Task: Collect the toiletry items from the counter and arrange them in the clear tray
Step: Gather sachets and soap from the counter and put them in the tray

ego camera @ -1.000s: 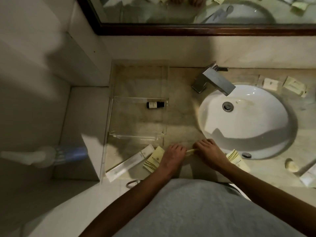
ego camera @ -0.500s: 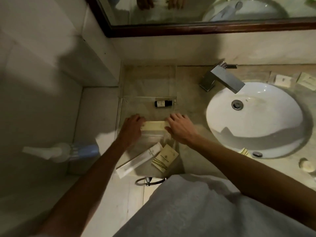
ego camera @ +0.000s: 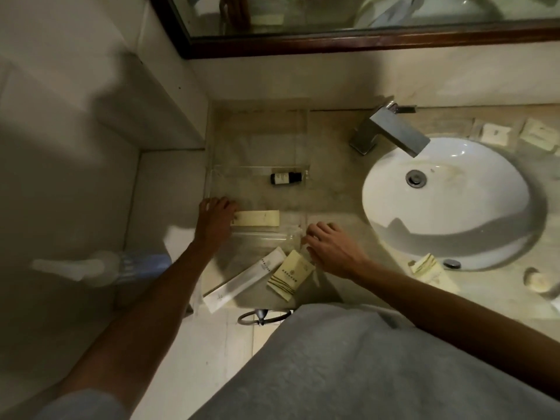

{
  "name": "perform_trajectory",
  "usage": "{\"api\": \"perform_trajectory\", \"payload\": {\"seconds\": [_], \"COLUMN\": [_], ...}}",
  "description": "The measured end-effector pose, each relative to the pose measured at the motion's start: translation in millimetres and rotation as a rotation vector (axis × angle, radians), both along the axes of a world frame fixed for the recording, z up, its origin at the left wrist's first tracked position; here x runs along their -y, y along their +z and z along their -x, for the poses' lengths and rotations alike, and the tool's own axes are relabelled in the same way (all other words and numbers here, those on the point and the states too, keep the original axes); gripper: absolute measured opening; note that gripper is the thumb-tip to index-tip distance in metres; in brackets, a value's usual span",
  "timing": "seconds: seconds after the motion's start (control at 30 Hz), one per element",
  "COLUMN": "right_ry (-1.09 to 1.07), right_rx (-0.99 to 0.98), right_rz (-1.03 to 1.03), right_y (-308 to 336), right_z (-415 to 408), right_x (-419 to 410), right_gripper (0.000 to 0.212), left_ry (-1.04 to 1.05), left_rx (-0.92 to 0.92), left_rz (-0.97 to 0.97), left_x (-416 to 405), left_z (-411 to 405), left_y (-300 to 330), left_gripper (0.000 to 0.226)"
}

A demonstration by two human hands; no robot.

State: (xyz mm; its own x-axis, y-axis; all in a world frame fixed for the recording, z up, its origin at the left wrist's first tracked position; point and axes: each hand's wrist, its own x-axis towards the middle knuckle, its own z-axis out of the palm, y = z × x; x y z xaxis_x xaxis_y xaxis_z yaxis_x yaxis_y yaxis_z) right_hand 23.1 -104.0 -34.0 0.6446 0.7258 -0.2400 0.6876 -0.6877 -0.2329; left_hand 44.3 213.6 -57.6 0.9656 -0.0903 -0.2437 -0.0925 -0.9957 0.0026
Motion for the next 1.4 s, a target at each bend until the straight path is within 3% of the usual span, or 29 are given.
{"api": "perform_trajectory", "payload": {"seconds": [0.17, 0.33, 0.5, 0.77, 0.93, 1.23, 1.4], "right_ry": [-0.013, -0.115, -0.241, -0.508, -0.698, -0.926, -1.032], "right_rx": [-0.008, 0.012, 0.023, 0.055, 0.097, 0.134, 0.192], "right_rz": [0.021, 0.064, 0.089, 0.129, 0.132, 0.177, 0.256], "right_y": [-6, -6, -3, -3, -3, -7, -10], "right_z": [11, 7, 22, 65, 86, 101, 84], "right_x": [28, 66, 134, 279, 373, 509, 565], "right_gripper": [0.037, 0.040, 0.040, 0.051, 0.044, 0.050, 0.042], "left_ry": [0.009, 0.030, -0.152, -0.544, -0.620, -0.749, -0.742], "left_rx": [-0.032, 0.059, 0.113, -0.013, -0.065, -0.254, -0.333], "left_rz": [0.019, 0.176, 0.390, 0.481, 0.490, 0.373, 0.345], "left_x": [10, 89, 205, 392, 495, 628, 652], "left_z": [-2, 8, 32, 56, 47, 40, 40], "left_y": [7, 23, 20, 16, 22, 8, -2], "left_gripper": [0.046, 0.051, 0.051, 0.064, 0.067, 0.065, 0.037]}}
